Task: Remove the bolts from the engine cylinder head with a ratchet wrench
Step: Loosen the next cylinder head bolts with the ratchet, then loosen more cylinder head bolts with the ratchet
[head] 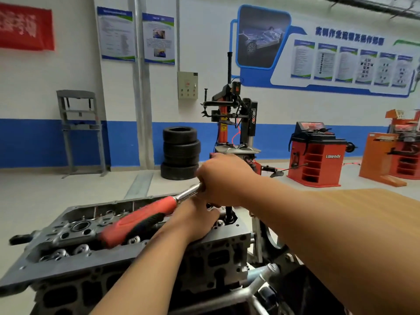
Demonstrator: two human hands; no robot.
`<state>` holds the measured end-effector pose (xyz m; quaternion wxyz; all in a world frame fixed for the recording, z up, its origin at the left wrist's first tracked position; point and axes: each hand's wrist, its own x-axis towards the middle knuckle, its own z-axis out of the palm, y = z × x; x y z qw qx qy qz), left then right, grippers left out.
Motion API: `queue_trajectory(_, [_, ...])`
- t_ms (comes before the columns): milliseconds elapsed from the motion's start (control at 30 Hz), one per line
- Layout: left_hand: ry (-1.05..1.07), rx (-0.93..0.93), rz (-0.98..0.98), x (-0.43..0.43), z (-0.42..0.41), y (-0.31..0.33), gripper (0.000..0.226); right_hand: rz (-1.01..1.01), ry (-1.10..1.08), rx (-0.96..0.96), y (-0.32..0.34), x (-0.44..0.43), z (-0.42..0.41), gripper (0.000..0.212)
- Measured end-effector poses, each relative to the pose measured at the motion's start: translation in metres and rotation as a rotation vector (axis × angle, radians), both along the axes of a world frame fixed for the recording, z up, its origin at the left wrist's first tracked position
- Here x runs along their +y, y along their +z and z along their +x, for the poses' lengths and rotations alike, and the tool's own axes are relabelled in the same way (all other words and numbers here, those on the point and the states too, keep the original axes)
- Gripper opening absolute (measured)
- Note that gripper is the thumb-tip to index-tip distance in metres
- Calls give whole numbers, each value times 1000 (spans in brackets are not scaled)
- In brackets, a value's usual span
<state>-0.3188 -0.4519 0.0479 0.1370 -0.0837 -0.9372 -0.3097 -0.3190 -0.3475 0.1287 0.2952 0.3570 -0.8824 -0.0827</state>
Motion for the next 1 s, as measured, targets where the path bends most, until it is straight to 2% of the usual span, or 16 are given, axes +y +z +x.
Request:
queue_trajectory(67, [19,-29,-34,5,1,2,25,-120,150,35,-14,24,8,24])
queue_trajectory(100, [8,-40,-43,5,2,3,22,-252,235,1,-22,35,13,25])
queue_trajectory(167, [-17,-6,-4,3,7,5,15,-671,387,-152,-42,53,21,25])
queue_trajectory(233, [-21,6,37,0,11,5,16,-1158,470,-453,-59,61,23,28])
queue_trajectory(333, [-15,1,41,0,10,2,16,-1744,447,-1069,-60,60,11,38])
queue_trajectory(400, [-18,4,42,0,9,2,15,-1946,326,-1251,-48,60,-7,40])
queue_trajectory(433, [-20,4,46,-1,8,2,15,-1979,246,-1291,-41,59,-16,39])
queue_trajectory(467, [-23,4,46,-2,7,2,15,-1963,149,-1325,-35,57,-24,38])
queue_trajectory(533, [-20,-6,32,-1,7,1,15,-1763,-81,-1383,-20,53,-39,40])
queue_trajectory(600, [-7,-16,31,0,5,1,17,-1396,-265,-1377,-1,46,-49,42])
queue_trajectory(667, [3,-26,35,0,5,2,19,-1003,-336,-1283,24,32,-49,43])
queue_trajectory(833, [61,-4,62,1,3,0,18,-67,-138,-692,49,-33,-5,26])
queue_trajectory(900, [128,-105,33,-3,2,-8,32,191,-14,-360,27,-38,22,15])
queue_trajectory(933, [135,-197,1,-6,3,-12,45,234,67,-215,13,-29,33,13])
queue_trajectory(1000, [72,-175,31,-8,7,-14,49,82,245,-86,-9,3,48,14])
